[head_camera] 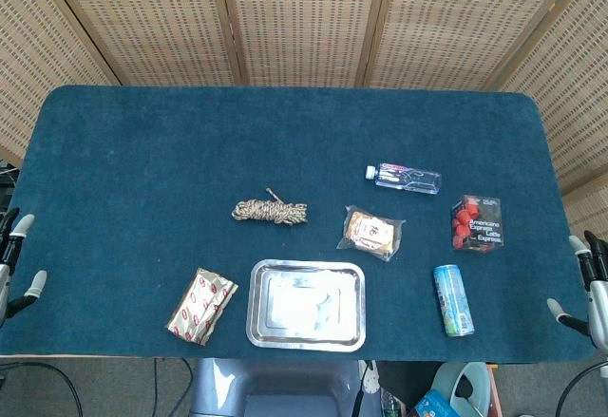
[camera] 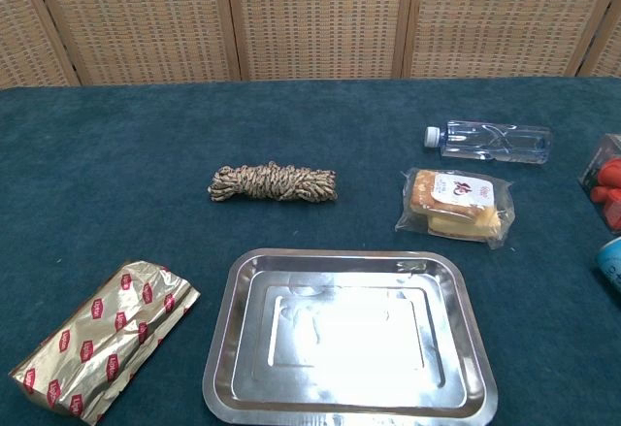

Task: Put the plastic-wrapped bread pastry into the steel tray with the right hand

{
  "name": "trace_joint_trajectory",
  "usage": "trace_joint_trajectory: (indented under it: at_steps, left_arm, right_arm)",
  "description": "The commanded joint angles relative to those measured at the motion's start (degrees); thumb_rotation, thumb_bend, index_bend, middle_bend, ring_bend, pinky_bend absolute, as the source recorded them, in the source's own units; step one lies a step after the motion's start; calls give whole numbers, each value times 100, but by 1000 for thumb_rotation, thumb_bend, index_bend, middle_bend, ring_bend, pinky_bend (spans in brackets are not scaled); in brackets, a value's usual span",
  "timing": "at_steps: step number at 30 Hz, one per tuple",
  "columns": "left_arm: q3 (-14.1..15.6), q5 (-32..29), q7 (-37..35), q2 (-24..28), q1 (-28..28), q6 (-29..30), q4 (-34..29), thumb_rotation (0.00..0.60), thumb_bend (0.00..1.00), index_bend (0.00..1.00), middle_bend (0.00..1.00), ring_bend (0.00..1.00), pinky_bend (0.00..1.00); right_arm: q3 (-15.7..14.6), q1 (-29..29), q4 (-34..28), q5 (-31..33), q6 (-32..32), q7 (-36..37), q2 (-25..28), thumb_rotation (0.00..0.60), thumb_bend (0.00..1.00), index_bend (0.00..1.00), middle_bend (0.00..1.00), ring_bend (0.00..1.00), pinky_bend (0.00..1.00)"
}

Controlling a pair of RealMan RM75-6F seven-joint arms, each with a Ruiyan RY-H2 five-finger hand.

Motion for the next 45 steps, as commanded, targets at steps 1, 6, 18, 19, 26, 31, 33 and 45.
trace_joint_trajectory:
  at_steps: [1, 6, 18, 19, 26, 31, 33, 45]
  left_arm:
    - [-19, -27, 48, 5, -26, -45, -38, 584, 380, 0, 0, 0, 0]
    - [-41, -34, 121, 14, -46, -62, -102, 584, 380, 0, 0, 0, 0]
    - [-37, -60, 151, 25, -34, -87, -119, 583, 379, 0, 0, 0, 0]
    - [-38, -65, 153, 26, -33, -87, -118, 584, 379, 0, 0, 0, 0]
    - [-56, -92, 43, 30, -19, -72, -90, 584, 380, 0, 0, 0, 0]
    - [-77, -129, -90, 21, -13, -74, -7, 585, 380, 0, 0, 0, 0]
    - [-71, -136, -102, 10, -25, -110, 34, 584, 380, 0, 0, 0, 0]
    - [-93, -149, -288, 21, -63, -173, 199, 585, 380, 0, 0, 0, 0]
  right_arm:
    - [25, 34, 34, 22, -58, 92, -7, 600, 229, 58, 0, 0, 0]
    - [50, 62, 58, 43, -102, 146, 16, 600, 229, 58, 0, 0, 0]
    - [55, 112, -25, 54, -181, 54, 61, 600, 229, 58, 0, 0, 0]
    - [57, 119, -25, 61, -195, 46, 62, 600, 229, 58, 0, 0, 0]
    - [65, 199, -55, 73, -306, -56, 49, 600, 229, 58, 0, 0, 0]
    - [68, 234, -152, 54, -312, -200, 37, 600, 229, 58, 0, 0, 0]
    - [65, 250, -189, 30, -303, -303, 22, 600, 229, 58, 0, 0, 0]
    - [190, 647, -787, 138, -687, -1291, -19, 600, 229, 58, 0, 0, 0]
